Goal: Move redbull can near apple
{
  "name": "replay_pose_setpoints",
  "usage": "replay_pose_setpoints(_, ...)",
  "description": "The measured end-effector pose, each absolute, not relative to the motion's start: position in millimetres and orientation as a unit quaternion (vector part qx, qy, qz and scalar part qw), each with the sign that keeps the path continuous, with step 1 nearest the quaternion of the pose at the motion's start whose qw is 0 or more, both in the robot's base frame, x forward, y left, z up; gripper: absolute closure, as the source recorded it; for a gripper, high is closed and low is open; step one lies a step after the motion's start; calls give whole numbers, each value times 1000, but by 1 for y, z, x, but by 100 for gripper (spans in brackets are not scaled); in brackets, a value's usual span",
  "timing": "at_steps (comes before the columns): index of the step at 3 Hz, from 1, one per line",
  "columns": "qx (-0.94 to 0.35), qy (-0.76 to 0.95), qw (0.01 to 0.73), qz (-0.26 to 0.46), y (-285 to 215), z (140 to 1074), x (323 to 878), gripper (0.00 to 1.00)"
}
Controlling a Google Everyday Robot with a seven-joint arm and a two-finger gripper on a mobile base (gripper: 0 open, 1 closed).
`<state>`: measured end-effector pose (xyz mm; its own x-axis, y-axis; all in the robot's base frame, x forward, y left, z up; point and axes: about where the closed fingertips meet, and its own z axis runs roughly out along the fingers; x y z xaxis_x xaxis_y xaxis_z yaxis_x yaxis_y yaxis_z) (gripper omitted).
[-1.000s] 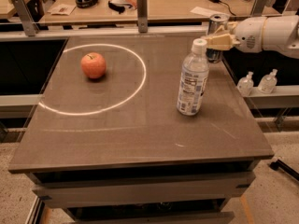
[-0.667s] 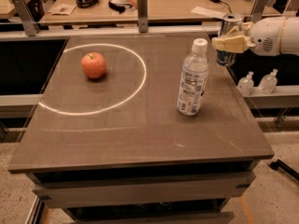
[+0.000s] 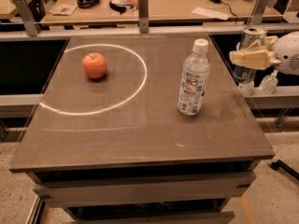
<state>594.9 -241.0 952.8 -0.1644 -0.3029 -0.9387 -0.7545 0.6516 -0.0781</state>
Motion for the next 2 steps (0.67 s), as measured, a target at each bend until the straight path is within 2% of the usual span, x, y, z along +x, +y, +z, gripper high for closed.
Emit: replay_pose_setpoints(2, -327, 750, 523, 238, -242, 927, 538, 100)
